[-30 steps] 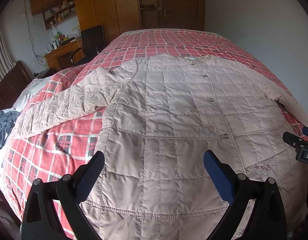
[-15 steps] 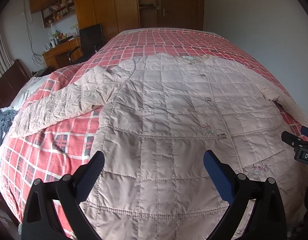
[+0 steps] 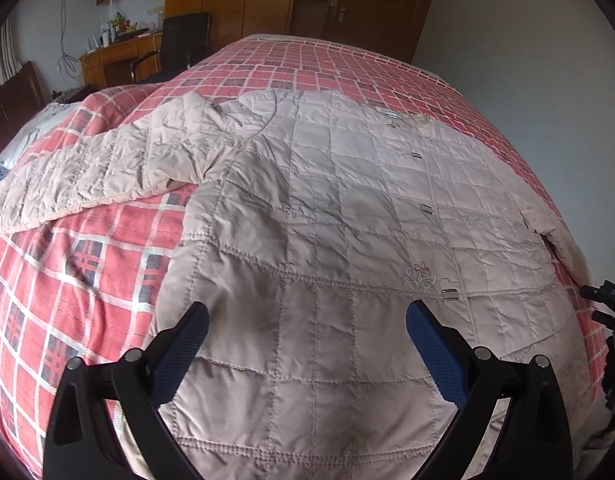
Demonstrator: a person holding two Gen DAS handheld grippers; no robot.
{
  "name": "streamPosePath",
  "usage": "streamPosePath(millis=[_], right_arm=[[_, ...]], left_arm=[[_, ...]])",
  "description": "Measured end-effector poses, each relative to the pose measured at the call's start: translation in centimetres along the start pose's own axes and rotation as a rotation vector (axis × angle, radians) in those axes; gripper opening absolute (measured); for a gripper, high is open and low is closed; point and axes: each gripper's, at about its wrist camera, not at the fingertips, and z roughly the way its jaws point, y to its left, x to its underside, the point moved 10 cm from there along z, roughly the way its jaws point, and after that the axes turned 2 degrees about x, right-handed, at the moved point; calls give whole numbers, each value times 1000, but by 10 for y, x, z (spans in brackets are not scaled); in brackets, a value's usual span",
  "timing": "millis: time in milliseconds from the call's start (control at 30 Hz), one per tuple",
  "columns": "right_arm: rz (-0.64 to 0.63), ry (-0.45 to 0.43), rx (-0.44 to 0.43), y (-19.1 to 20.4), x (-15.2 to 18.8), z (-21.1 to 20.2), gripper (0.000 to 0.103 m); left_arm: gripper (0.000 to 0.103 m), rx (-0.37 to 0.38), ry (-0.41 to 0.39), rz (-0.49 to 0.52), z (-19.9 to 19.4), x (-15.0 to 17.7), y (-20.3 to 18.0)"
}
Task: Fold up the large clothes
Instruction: 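Grasp the jacket sleeve cuff with the right gripper and lift it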
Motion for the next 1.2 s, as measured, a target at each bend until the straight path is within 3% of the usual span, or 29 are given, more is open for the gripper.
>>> streamPosePath(millis=[233, 533, 600, 667, 700, 767, 867, 1033, 1200], right_arm=[[226, 44, -17, -87, -32, 24, 100], [377, -4, -100, -108, -70, 31, 99], [394, -32, -84, -113, -78, 33, 91], [403, -51, -37, -118, -81, 32, 71], [403, -60, -29, -121, -83, 32, 67], [400, -75, -28, -123, -86, 31, 43], [390, -81, -63, -120, -89, 29, 17], [313, -177, -55, -98, -101, 5, 8], [150, -314, -130, -26, -123, -33, 7]], left_arm=[[99, -2, 15, 50, 6, 1, -7], [99, 1, 12, 93, 8, -1, -18], [99, -3, 11, 97, 8, -1, -17], [99, -7, 8, 94, 7, -1, -15], [99, -9, 6, 93, 7, -2, -14], [99, -12, 4, 90, 7, -3, -12], [99, -10, 6, 88, 8, -3, -10], [99, -10, 11, 92, 10, -2, -9], [99, 4, 27, 86, 14, -4, -8]])
